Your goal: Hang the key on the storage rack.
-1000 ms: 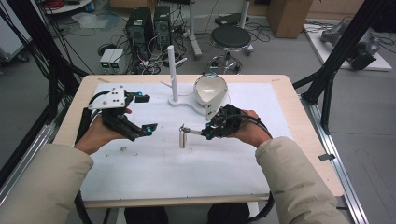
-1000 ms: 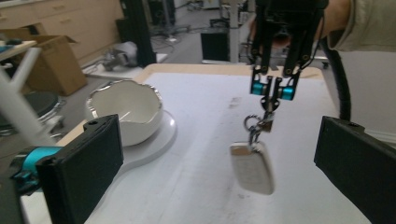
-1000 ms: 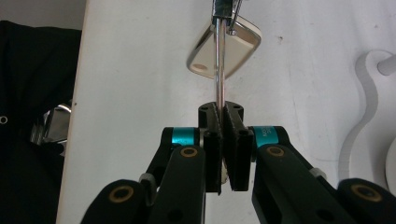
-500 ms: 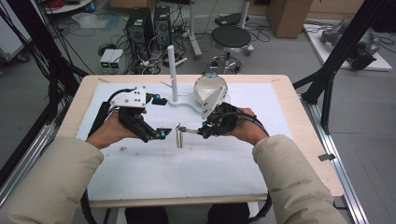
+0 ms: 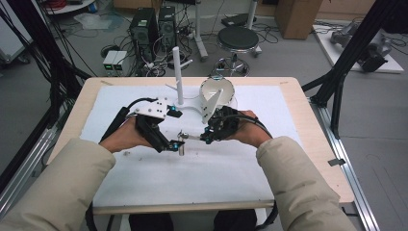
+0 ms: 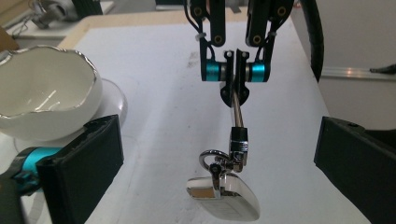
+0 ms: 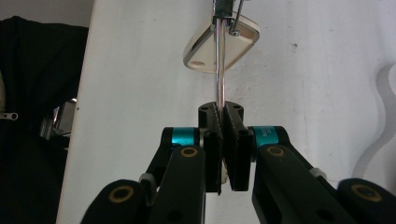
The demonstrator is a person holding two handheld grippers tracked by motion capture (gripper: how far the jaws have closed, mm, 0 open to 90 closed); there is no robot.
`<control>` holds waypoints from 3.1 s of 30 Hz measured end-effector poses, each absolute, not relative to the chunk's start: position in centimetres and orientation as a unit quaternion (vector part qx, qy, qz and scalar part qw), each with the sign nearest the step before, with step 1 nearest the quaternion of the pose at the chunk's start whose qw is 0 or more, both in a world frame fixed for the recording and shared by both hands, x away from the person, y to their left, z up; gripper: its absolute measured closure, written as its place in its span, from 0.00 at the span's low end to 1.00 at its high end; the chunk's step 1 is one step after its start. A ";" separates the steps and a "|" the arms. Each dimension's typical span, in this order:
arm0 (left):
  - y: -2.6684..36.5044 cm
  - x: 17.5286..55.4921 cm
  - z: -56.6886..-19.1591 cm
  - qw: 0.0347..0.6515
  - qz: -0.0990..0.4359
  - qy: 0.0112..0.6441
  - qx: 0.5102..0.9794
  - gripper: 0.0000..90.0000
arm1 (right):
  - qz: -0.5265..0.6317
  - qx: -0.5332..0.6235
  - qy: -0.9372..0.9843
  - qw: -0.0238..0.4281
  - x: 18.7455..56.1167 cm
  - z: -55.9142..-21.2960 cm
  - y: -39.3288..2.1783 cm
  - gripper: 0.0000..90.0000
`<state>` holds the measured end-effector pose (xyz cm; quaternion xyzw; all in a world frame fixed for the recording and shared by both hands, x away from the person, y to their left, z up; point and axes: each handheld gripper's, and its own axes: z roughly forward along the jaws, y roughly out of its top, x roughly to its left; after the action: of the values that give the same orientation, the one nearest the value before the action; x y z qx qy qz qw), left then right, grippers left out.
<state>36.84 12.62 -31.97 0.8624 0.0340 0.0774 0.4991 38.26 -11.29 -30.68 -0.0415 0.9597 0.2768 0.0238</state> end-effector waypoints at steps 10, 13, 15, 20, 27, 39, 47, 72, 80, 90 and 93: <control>10.7 36.5 -32.1 0.452 0.070 0.010 0.889 0.04 | 0.274 -0.042 0.961 0.021 38.0 -30.7 -11.2 0.97; 10.7 36.7 -32.0 0.447 0.061 -0.001 0.892 0.12 | 0.273 -0.042 0.961 0.021 38.0 -30.6 -11.3 0.97; 10.6 36.8 -32.2 0.444 0.060 0.006 0.894 0.14 | 0.271 -0.046 0.961 0.022 38.0 -30.6 -11.4 0.97; 10.6 36.9 -32.3 0.434 0.060 0.007 0.899 0.18 | 0.271 -0.046 0.961 0.024 37.9 -30.7 -11.3 0.97; 10.7 37.0 -32.3 0.426 0.051 -0.002 0.903 0.35 | 0.264 -0.052 0.963 0.020 37.9 -30.9 -10.9 0.97; 10.7 37.0 -32.6 0.411 0.054 -0.011 0.910 0.56 | 0.268 -0.056 0.962 0.022 37.9 -31.0 -10.9 0.97; 11.0 36.9 -32.5 0.406 0.059 -0.008 0.912 0.69 | 0.267 -0.052 0.962 0.022 38.0 -31.0 -11.0 0.97; 10.9 36.8 -32.6 0.408 0.084 -0.001 0.909 0.33 | 0.271 -0.040 0.962 0.017 38.2 -31.1 -11.3 0.97; 10.5 36.7 -32.4 0.405 0.078 -0.010 0.911 0.35 | 0.270 -0.041 0.962 0.017 38.2 -31.2 -11.2 0.97; 9.8 36.7 -32.6 0.378 0.070 -0.020 0.923 0.52 | 0.272 -0.044 0.961 0.018 38.2 -31.1 -11.2 0.97; 9.8 36.8 -32.6 0.375 0.070 -0.018 0.924 0.59 | 0.272 -0.045 0.961 0.017 38.2 -31.1 -11.3 0.97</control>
<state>36.77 9.82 -32.60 0.9243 -0.0176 0.0705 0.3746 38.22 -11.27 -31.10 -0.0450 0.9611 0.2719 0.0168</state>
